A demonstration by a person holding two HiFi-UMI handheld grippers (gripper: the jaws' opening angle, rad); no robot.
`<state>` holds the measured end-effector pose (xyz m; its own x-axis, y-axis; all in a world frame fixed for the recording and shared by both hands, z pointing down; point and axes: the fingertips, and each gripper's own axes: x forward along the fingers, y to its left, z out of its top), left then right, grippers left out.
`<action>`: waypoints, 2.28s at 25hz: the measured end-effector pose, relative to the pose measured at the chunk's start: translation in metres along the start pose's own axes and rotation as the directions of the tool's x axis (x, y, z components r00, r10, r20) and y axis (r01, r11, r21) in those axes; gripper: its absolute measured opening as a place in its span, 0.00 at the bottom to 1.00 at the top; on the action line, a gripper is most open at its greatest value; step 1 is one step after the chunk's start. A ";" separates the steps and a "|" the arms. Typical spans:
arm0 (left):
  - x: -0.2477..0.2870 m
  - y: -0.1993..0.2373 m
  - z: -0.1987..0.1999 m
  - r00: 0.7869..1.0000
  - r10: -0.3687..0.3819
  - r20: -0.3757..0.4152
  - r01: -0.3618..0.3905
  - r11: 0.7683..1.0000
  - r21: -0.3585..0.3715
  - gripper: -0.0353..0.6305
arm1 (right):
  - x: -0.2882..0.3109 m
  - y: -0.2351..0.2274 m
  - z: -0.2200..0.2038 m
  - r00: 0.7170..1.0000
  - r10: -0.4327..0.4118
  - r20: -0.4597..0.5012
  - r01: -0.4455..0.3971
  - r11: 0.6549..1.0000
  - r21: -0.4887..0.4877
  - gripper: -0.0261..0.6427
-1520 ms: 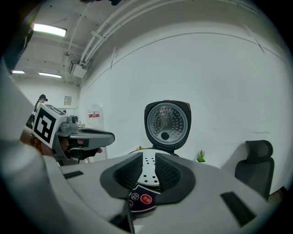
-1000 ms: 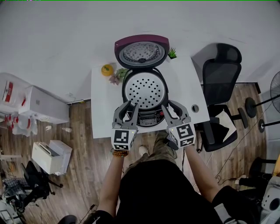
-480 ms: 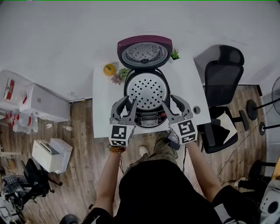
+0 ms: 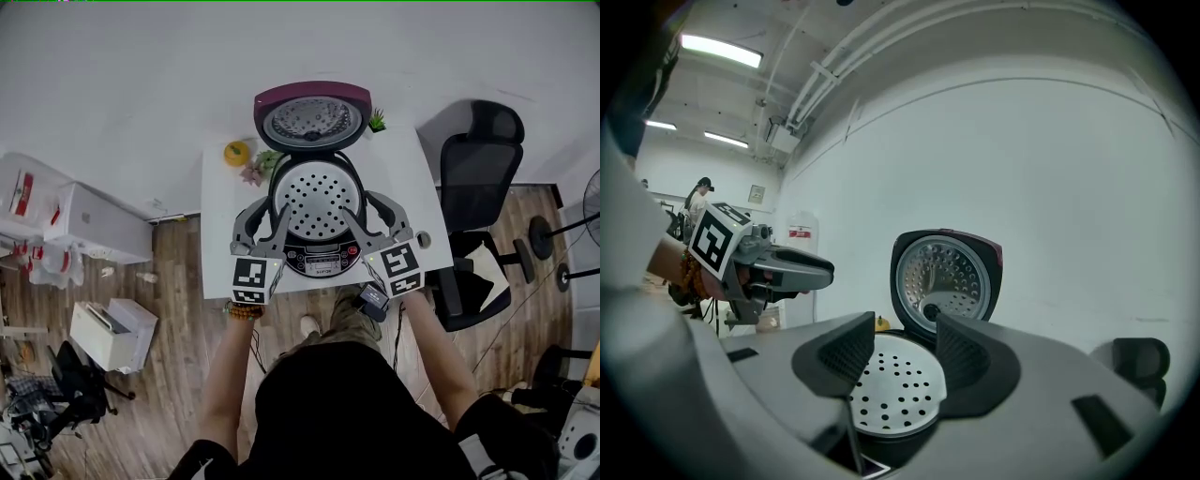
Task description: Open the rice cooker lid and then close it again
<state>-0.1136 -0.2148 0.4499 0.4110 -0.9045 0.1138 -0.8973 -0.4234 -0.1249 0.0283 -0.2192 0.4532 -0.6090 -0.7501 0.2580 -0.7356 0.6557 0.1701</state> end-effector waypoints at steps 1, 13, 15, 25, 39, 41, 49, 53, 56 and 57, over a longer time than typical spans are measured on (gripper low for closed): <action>0.002 0.001 0.001 1.000 -0.005 0.000 0.005 1.000 0.002 0.26 | 0.002 -0.001 0.002 1.000 0.001 -0.001 -0.001 1.000 -0.006 0.34; 0.018 0.027 0.008 1.000 -0.015 -0.002 0.015 1.000 0.012 0.29 | 0.028 -0.024 0.017 0.999 -0.007 -0.041 0.005 0.998 -0.059 0.40; 0.021 0.032 0.008 1.000 -0.017 -0.006 0.017 1.000 0.005 0.30 | 0.031 -0.029 0.020 0.999 -0.011 -0.046 0.008 0.998 -0.063 0.41; 0.047 0.057 0.014 0.999 -0.045 -0.023 0.045 0.999 -0.002 0.34 | 0.057 -0.063 0.043 0.999 -0.016 -0.049 0.011 0.995 -0.098 0.44; 0.089 0.110 0.049 0.999 -0.047 0.009 0.047 0.999 -0.013 0.34 | 0.083 -0.127 0.073 1.000 -0.009 -0.008 0.009 0.999 -0.049 0.45; 0.096 0.120 0.058 0.999 -0.046 0.021 0.047 0.999 -0.022 0.34 | 0.087 -0.136 0.080 1.000 -0.002 0.005 0.002 0.999 -0.048 0.45; 0.121 0.146 0.099 0.993 -0.078 0.085 0.087 0.991 -0.103 0.34 | 0.106 -0.152 0.116 0.984 0.161 0.078 -0.165 0.985 0.056 0.45; 0.134 0.150 0.110 0.988 -0.124 0.094 0.137 0.979 -0.152 0.34 | 0.117 -0.162 0.125 0.976 0.192 0.099 -0.202 0.973 0.112 0.45; 0.146 0.150 0.109 0.984 -0.161 0.082 0.173 0.970 -0.169 0.34 | 0.126 -0.170 0.121 0.969 0.225 0.100 -0.239 0.957 0.167 0.41; 0.149 0.150 0.108 0.982 -0.169 0.082 0.182 0.965 -0.187 0.34 | 0.127 -0.173 0.119 0.965 0.238 0.108 -0.256 0.946 0.198 0.36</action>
<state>-0.1699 -0.4189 0.3416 0.5687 -0.8209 0.0524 -0.8216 -0.5639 0.0840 0.0427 -0.4382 0.3437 -0.7949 -0.5771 0.1870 -0.5992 0.7952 -0.0928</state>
